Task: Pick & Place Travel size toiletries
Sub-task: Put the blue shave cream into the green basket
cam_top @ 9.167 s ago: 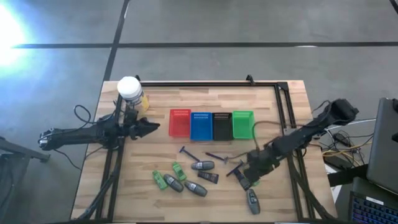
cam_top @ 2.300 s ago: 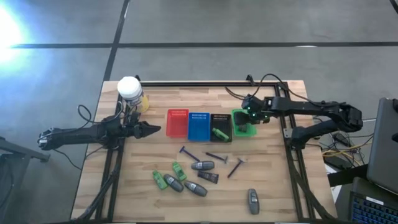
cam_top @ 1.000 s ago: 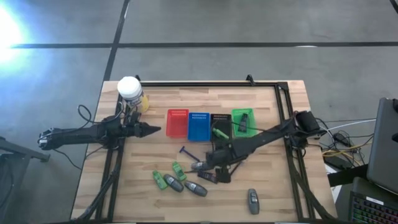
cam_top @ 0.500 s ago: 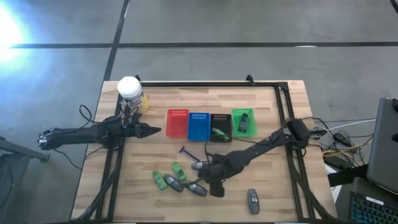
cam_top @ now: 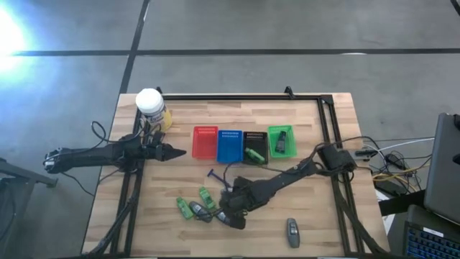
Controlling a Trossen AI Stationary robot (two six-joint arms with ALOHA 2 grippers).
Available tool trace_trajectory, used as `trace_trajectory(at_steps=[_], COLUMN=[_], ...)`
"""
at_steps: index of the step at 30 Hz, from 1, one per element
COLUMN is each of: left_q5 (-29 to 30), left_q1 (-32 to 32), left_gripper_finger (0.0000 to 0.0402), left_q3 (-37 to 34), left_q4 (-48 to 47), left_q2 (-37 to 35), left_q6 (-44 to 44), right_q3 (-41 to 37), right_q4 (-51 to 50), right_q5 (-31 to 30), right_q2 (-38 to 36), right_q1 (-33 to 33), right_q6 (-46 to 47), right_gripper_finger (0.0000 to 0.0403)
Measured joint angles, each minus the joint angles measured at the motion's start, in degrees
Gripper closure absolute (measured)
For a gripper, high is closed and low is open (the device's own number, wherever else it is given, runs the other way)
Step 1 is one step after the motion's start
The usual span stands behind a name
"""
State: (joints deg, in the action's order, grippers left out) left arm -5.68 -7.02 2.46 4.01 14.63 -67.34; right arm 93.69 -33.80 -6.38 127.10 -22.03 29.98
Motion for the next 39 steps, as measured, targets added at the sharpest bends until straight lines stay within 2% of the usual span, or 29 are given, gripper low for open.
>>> trace_trajectory(at_steps=[4, 8, 13, 19, 24, 29, 33, 39], left_q5=[-1.32, -2.15, -2.51, -2.49, -2.64, -2.83, -2.84, -2.84], left_q1=[0.01, -0.01, 0.01, 0.01, 0.01, 0.01, 0.01, 0.01], left_gripper_finger=[0.0163, 0.0163, 0.0163, 0.0163, 0.0163, 0.0163, 0.0163, 0.0163], left_q3=[0.00, 0.00, 0.00, 0.00, 0.00, 0.00, 0.00, 0.00], left_q4=[-0.11, -0.17, -0.52, -0.62, -0.82, -1.21, -1.66, -1.57], left_q2=[-0.01, 0.09, 0.14, 0.22, 0.23, 0.24, 0.23, 0.23], left_q6=[0.03, 0.07, 0.99, 2.62, 2.68, 2.69, 2.67, 2.68], right_q3=[4.13, 8.34, 11.11, 13.21, 15.34, 18.69, 20.16, 20.24], right_q4=[-0.71, -5.57, -6.44, -6.35, -6.49, -8.28, -10.31, -11.37], right_q5=[-0.01, -0.71, -1.25, 1.87, 4.76, 4.90, 4.66, 4.14], right_q2=[2.25, 2.53, 2.15, 5.09, 8.72, 10.96, 11.64, 11.55], right_q1=[-0.03, 0.14, 0.45, 2.78, 3.85, 3.83, 3.82, 4.05], right_q6=[-5.27, -6.88, -7.24, 5.55, 18.13, 23.04, 21.60, 21.40], right_gripper_finger=[0.0129, 0.0126, 0.0135, 0.0142, 0.0132, 0.0128, 0.0157, 0.0244])
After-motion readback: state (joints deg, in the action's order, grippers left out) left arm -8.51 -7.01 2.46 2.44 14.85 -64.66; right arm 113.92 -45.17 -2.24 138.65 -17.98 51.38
